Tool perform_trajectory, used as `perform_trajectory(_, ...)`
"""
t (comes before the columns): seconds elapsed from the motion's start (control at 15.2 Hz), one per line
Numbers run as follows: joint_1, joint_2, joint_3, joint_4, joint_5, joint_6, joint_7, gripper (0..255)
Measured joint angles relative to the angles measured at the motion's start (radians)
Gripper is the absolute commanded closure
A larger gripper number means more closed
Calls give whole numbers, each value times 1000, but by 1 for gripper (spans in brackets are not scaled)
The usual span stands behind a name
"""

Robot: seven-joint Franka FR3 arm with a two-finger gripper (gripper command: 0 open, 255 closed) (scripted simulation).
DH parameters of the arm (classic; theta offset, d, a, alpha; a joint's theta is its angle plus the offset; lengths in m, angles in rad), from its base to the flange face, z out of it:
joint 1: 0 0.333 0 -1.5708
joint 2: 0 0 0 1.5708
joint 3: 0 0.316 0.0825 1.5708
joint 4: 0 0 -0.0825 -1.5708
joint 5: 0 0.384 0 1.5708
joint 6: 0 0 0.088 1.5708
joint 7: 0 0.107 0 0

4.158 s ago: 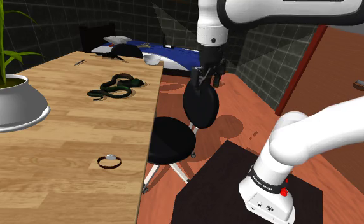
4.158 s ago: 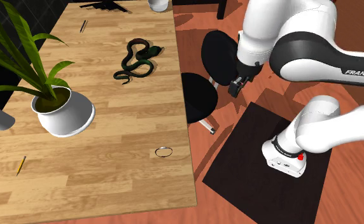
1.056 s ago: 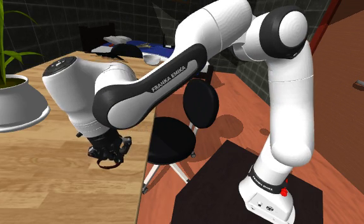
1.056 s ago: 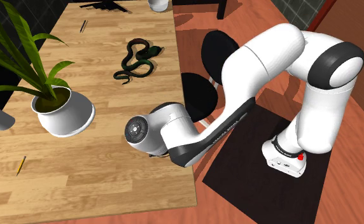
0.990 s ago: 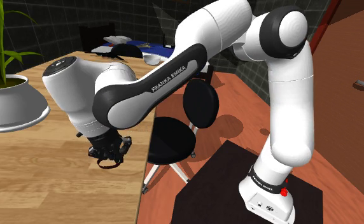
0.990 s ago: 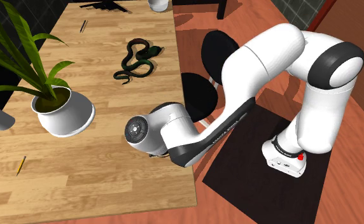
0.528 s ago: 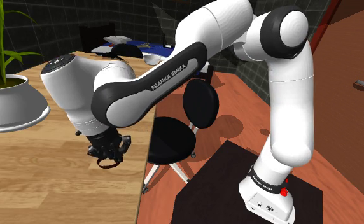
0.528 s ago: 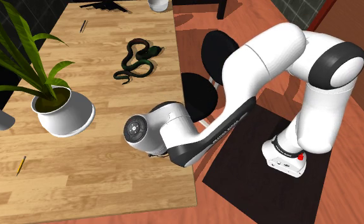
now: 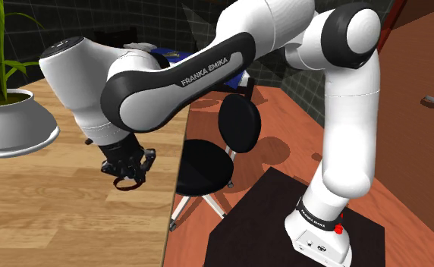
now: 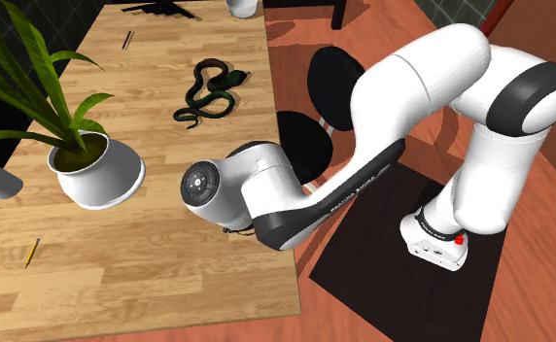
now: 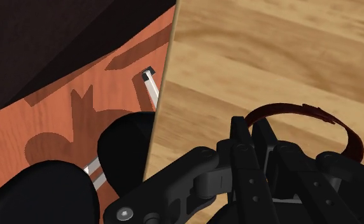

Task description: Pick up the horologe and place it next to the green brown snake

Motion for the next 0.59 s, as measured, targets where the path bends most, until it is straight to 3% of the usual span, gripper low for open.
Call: perform_trajectory(0.59, -10, -49, 20, 65, 41, -94, -36, 255)
